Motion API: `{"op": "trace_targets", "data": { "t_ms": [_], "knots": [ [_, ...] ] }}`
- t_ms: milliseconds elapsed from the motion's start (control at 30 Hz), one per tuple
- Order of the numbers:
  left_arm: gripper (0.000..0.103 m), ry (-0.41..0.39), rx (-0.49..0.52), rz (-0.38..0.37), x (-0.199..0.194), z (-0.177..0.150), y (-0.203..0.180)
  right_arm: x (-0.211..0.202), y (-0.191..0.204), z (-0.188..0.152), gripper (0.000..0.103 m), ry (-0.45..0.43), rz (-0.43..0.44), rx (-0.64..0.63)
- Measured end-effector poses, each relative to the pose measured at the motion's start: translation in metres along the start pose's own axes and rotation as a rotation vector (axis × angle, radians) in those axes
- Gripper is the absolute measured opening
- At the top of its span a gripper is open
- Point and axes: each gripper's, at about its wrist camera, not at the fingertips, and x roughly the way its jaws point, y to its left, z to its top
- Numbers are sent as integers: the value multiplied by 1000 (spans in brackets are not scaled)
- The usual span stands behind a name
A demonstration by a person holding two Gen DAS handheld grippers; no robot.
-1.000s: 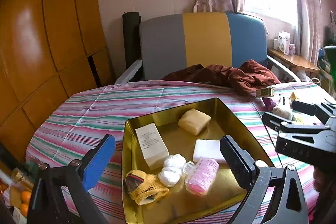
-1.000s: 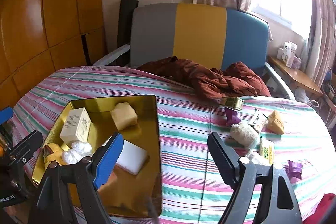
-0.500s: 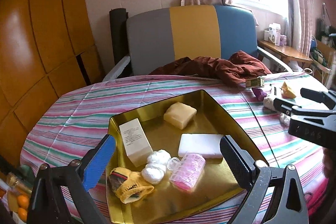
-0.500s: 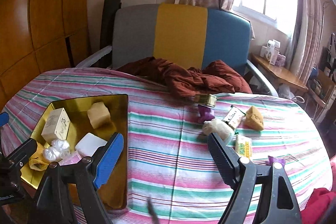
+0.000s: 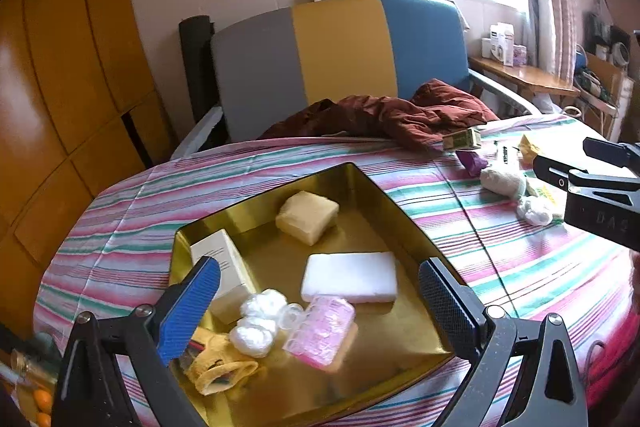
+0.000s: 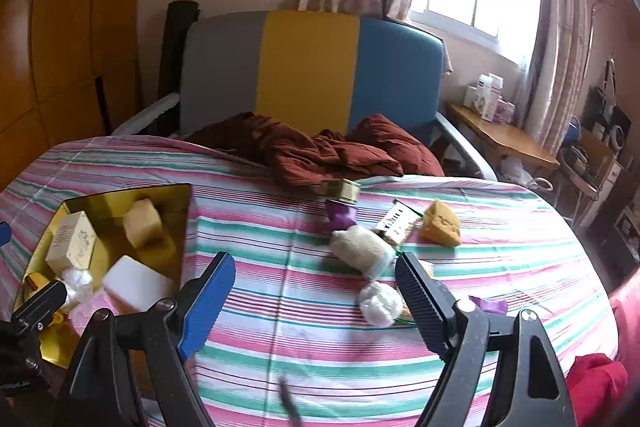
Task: Organize objects
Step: 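Withdraw both grippers from the tray toward the remaining items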
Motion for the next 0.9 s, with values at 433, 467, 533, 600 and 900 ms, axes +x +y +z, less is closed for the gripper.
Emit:
{"op": "trace_targets", "data": {
  "t_ms": [433, 467, 533, 600, 900],
  "knots": [
    [100, 3, 69, -55, 12, 14, -34, 13, -41, -4, 84, 31, -81, 58],
    [100, 3, 73, -58, 13, 15, -37, 14, -44, -5, 84, 33, -85, 63],
    [100, 3, 81, -64, 15, 17, -41, 16, -48, -5, 84, 39, -92, 69],
    [100, 3, 89, -72, 17, 19, -46, 20, -54, -5, 84, 50, -100, 76],
    [100, -9, 128, -135, 28, 36, -74, 53, -112, -3, 84, 171, -141, 216]
  ]
}}
